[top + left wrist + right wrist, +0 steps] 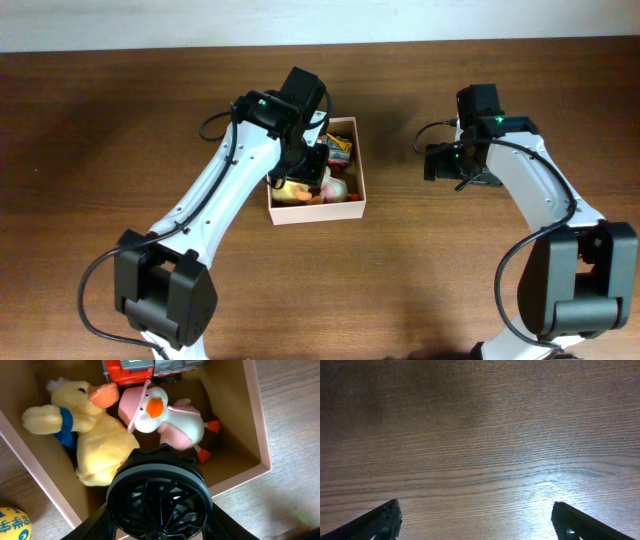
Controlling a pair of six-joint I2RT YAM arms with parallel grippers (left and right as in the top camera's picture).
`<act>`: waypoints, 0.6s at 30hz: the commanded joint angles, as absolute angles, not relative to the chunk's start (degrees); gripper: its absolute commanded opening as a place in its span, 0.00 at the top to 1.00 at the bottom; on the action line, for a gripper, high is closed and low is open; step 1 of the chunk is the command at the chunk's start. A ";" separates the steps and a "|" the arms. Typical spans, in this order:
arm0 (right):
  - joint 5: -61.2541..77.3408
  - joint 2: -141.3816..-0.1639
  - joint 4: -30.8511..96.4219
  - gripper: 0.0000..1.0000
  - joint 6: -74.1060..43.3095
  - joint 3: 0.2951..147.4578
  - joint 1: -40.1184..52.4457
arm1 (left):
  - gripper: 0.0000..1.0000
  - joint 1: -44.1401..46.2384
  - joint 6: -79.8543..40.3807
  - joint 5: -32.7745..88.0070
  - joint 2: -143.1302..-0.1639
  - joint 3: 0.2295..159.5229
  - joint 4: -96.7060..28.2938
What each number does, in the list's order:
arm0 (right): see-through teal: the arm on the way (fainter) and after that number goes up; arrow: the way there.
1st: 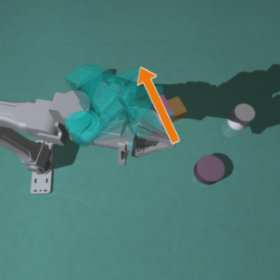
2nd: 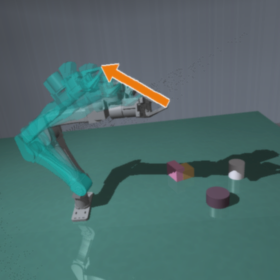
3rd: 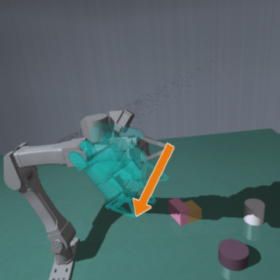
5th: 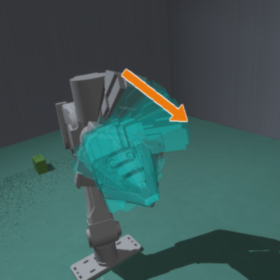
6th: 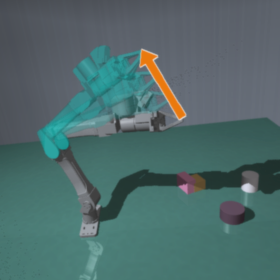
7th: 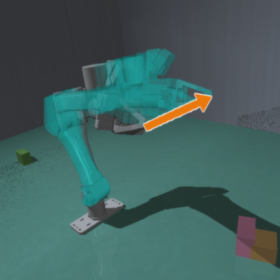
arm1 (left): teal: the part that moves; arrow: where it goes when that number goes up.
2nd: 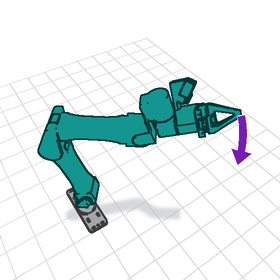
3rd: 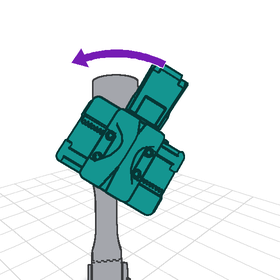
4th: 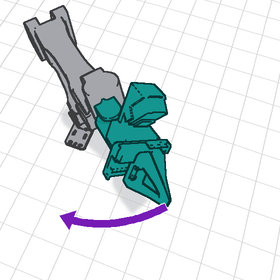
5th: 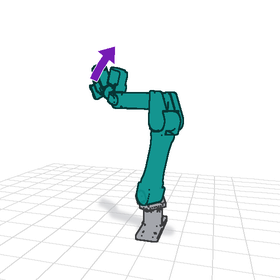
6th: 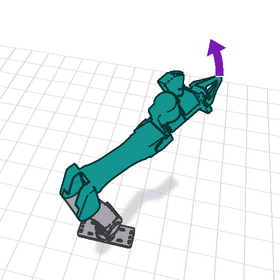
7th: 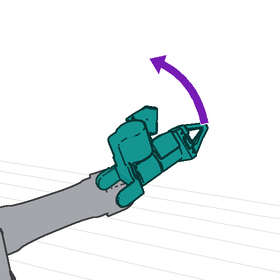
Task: Pack container
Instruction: 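Lower the tin into the box beside the white duck and release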
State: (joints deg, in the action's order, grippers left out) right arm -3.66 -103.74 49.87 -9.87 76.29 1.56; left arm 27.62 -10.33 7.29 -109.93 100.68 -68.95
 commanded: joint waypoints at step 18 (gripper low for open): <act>-4.60 -102.59 49.89 0.01 -9.93 76.77 1.39 | 0.74 29.65 -12.56 6.15 -112.64 100.42 -67.26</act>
State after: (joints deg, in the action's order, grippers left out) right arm -3.66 -103.74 49.87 -9.82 76.29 1.56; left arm 29.61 -11.81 6.74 -110.26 100.68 -67.66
